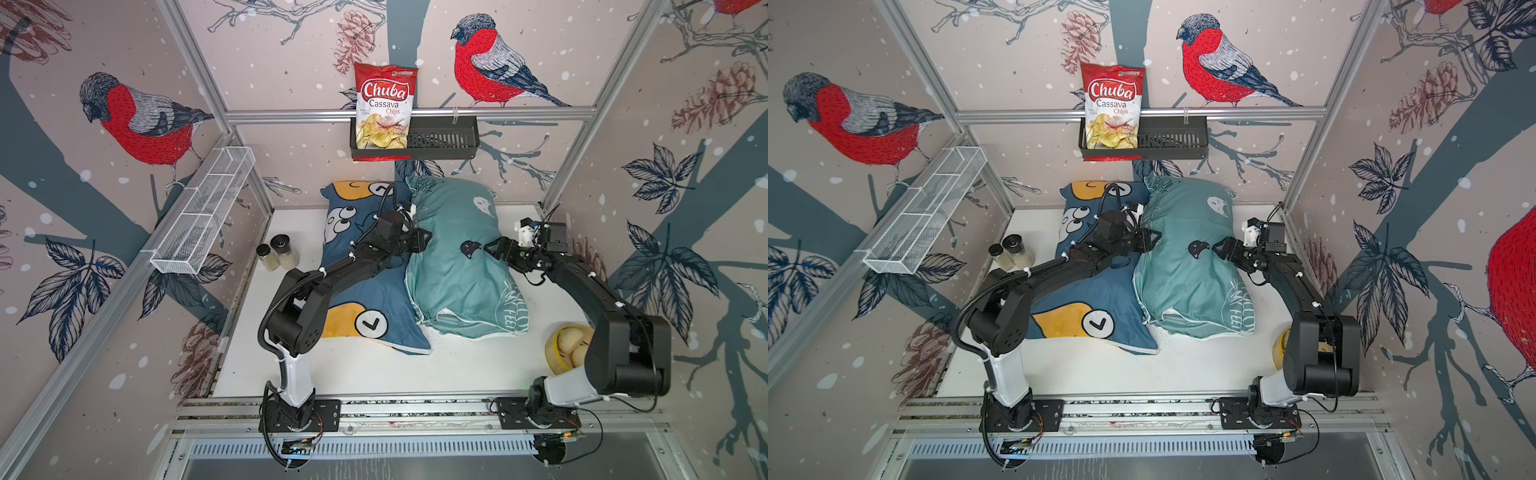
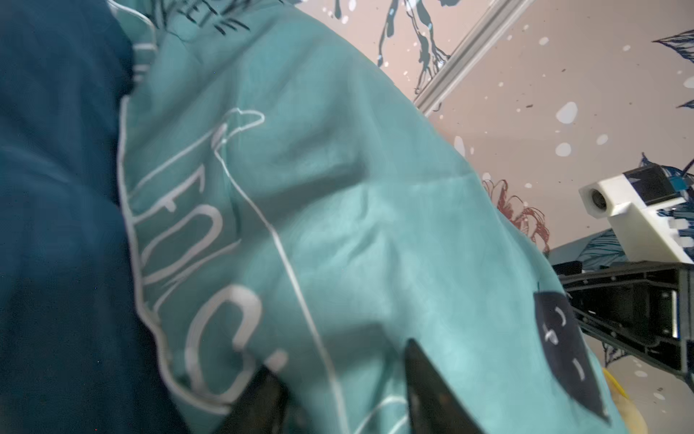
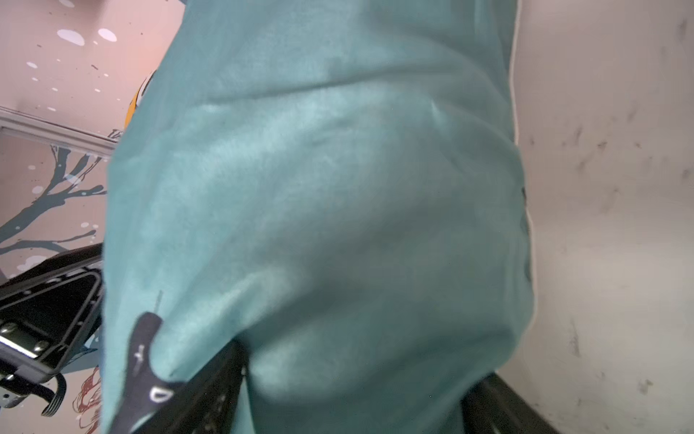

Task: Zip up pillowcases
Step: Pick up the pillowcase from the center of the board.

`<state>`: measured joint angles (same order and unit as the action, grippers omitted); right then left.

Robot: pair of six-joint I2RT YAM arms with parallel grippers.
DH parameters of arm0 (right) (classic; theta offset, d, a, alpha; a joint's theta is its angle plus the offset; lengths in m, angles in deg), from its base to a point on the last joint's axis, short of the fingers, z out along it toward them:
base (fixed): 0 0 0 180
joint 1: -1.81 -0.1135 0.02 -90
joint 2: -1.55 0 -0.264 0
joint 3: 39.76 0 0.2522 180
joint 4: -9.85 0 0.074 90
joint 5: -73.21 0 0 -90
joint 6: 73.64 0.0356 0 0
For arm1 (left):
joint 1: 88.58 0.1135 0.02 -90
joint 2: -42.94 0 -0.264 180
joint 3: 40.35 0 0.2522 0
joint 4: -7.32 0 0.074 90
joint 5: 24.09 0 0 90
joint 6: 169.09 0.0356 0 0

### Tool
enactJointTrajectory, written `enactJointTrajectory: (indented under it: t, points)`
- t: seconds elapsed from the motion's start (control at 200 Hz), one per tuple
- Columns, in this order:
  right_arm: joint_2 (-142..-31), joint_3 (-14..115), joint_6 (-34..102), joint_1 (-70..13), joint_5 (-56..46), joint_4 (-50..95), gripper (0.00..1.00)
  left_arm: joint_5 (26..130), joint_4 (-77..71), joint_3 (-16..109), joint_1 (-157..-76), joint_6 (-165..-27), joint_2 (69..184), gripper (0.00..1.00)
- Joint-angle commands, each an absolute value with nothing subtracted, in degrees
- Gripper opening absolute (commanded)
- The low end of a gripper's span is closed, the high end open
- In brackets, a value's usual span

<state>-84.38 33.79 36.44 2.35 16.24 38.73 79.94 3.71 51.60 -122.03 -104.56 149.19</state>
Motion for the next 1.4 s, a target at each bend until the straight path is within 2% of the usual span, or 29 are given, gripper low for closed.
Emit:
enactJointTrajectory:
  t: [0.0, 0.05, 0.08, 0.18, 0.33, 0.535, 0.721, 0.846, 0.971, 1.211, 1.396]
  points:
    - [-85.3, 35.4, 36.3, 1.3, 19.2, 37.0, 0.86, 76.0, 5.0, 51.6, -123.7, -101.6, 143.9, 0.82]
    - [-85.9, 35.9, 37.2, 0.5, 19.8, 36.3, 0.86, 74.7, 3.6, 52.2, -126.3, -100.5, 142.8, 0.82]
    - [-86.2, 36.3, 37.6, -0.1, 19.9, 35.9, 0.85, 74.8, 3.3, 52.2, -128.0, -100.5, 142.5, 0.78]
    - [-87.9, 37.6, 38.4, -2.6, 20.6, 35.1, 0.85, 80.8, 6.6, 51.6, -132.0, -103.9, 146.2, 0.72]
    - [-87.4, 36.0, 39.7, -3.1, 23.0, 33.9, 0.86, 82.3, 11.2, 52.2, -130.2, -109.5, 156.4, 0.65]
    - [-78.4, 29.6, 38.8, 3.3, 21.5, 37.2, 0.95, 85.4, 13.7, 58.4, -126.2, -115.1, 167.1, 0.64]
    - [-68.9, 18.1, 39.4, 11.5, 22.1, 37.2, 0.98, 83.8, 13.2, 61.2, -122.8, -115.6, 169.7, 0.63]
    - [-62.5, 10.2, 42.6, 10.1, 25.7, 35.2, 0.98, 83.2, 11.0, 64.6, -121.7, -114.7, 171.0, 0.62]
    - [-51.4, 3.6, 47.4, 6.9, 25.5, 36.4, 0.97, 83.2, 10.2, 66.7, -121.7, -114.3, 172.3, 0.62]
    - [-33.2, -1.9, 52.9, 2.8, 22.3, 48.6, 0.90, 83.5, 11.3, 69.0, -120.9, -115.4, 174.9, 0.60]
    - [-26.4, -0.2, 55.0, 2.8, 19.8, 54.0, 0.71, 84.1, 13.4, 68.1, -120.6, -116.6, 175.2, 0.58]
